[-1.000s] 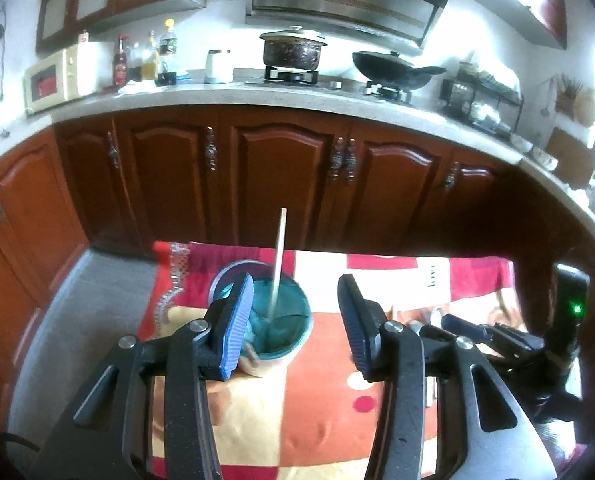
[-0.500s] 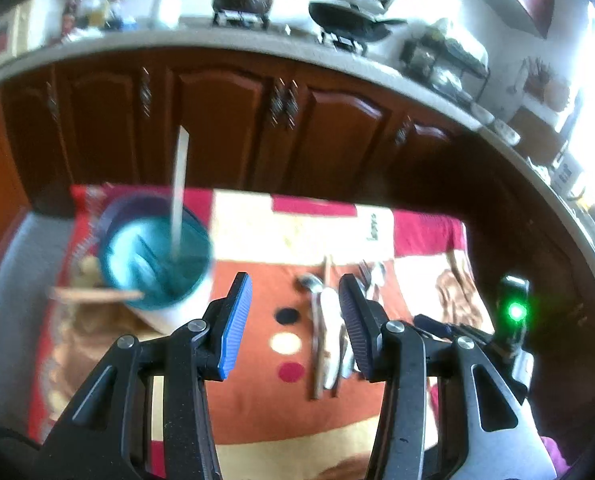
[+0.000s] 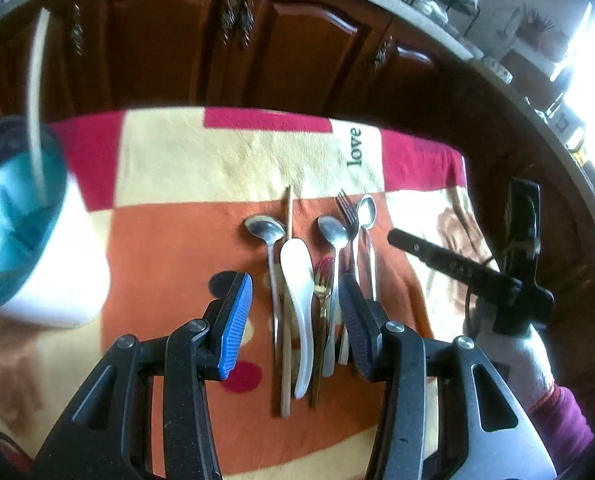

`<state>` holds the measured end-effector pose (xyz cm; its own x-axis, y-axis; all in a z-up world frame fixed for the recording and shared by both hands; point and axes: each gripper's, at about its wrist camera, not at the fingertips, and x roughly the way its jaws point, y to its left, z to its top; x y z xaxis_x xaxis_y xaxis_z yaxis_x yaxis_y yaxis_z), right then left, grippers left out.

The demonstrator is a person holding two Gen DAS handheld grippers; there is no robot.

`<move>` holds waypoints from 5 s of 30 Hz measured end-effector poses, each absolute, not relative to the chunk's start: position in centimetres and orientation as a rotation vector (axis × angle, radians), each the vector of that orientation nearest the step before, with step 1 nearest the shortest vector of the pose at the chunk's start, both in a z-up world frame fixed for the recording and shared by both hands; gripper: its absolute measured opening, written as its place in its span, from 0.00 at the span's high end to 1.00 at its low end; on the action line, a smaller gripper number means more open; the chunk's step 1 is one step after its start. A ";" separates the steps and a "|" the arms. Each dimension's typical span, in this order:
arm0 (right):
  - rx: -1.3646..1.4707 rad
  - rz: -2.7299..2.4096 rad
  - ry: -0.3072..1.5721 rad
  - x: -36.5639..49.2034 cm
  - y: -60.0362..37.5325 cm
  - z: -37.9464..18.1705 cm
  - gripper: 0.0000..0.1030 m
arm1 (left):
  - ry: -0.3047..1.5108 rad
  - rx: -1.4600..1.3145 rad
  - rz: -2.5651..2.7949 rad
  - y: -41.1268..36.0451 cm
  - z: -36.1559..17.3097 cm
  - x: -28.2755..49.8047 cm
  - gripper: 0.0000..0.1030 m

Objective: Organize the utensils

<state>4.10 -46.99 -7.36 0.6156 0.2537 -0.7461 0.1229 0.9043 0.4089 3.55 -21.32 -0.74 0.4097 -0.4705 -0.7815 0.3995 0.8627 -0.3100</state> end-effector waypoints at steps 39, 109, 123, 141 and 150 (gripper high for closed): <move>0.361 0.187 0.791 4.2 -48.8 -4.2 0.98 | 0.987 -0.060 -0.629 -22.1 0.1 5.3 0.98; 0.055 0.452 0.565 13.7 -19.3 6.8 0.96 | 0.578 -0.204 -0.296 0.9 4.2 9.3 0.97; 0.168 0.499 0.620 12.6 -20.8 6.7 0.67 | 0.629 -0.260 -0.286 2.0 4.1 7.1 0.83; 0.133 0.463 0.643 8.1 -22.2 6.7 0.62 | 0.656 -0.150 -0.167 2.5 5.9 3.1 0.62; 0.103 0.447 0.677 5.9 -21.6 5.5 0.61 | 0.677 -0.135 -0.136 1.9 5.8 1.2 0.62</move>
